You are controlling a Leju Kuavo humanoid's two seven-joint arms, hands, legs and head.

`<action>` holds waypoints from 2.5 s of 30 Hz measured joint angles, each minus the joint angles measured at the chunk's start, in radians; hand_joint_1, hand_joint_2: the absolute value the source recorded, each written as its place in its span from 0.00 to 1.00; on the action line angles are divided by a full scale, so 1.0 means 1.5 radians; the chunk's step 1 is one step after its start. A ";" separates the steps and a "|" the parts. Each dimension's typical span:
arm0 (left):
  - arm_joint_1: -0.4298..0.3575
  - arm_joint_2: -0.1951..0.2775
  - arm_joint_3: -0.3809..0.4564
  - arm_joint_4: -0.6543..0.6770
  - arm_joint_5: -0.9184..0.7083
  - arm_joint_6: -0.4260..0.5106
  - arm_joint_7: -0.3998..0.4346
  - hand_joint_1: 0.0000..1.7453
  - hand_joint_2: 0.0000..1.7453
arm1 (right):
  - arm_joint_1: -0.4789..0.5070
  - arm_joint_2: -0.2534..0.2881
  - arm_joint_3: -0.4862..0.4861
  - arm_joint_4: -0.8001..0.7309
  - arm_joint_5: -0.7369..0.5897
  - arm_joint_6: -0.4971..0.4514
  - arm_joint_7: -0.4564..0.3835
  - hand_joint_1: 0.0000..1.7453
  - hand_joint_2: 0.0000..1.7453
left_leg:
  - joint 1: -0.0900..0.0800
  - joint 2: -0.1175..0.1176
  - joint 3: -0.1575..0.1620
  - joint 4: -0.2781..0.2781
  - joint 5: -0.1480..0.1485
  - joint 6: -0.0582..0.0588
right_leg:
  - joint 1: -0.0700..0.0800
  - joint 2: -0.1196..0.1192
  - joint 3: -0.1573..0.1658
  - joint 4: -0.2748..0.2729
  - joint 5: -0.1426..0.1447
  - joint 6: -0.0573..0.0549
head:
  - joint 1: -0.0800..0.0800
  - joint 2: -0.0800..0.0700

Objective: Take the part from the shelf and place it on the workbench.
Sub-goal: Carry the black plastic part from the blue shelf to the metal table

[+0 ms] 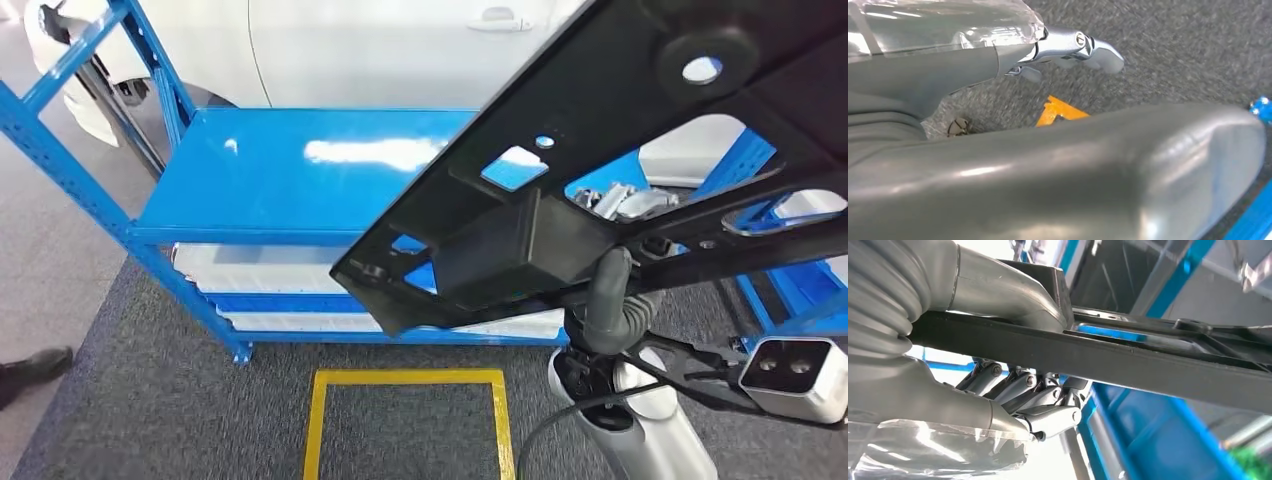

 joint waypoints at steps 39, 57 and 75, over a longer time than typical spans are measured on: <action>0.003 -0.004 0.001 -0.001 -0.024 0.005 0.017 0.00 0.00 | 0.013 0.047 -0.018 -0.009 0.034 0.048 0.023 1.00 1.00 | 0.003 0.006 -0.027 -0.001 0.024 0.011 | -0.004 0.003 -0.064 0.198 -0.127 0.014 | 0.002 0.000; 0.010 0.016 0.011 -0.001 -0.052 0.031 0.100 0.00 0.00 | 0.040 0.043 -0.045 -0.017 0.055 0.062 0.008 1.00 1.00 | 0.007 0.001 -0.111 0.161 -0.027 -0.026 | -0.002 0.007 0.053 -0.004 -0.053 -0.024 | -0.002 0.000; 0.019 0.017 0.012 -0.001 -0.092 0.133 0.234 0.00 0.00 | 0.105 0.007 -0.125 -0.036 0.092 0.072 -0.001 1.00 1.00 | 0.001 0.043 -0.045 0.009 0.032 0.002 | 0.000 -0.024 0.045 0.025 -0.064 0.002 | 0.003 0.000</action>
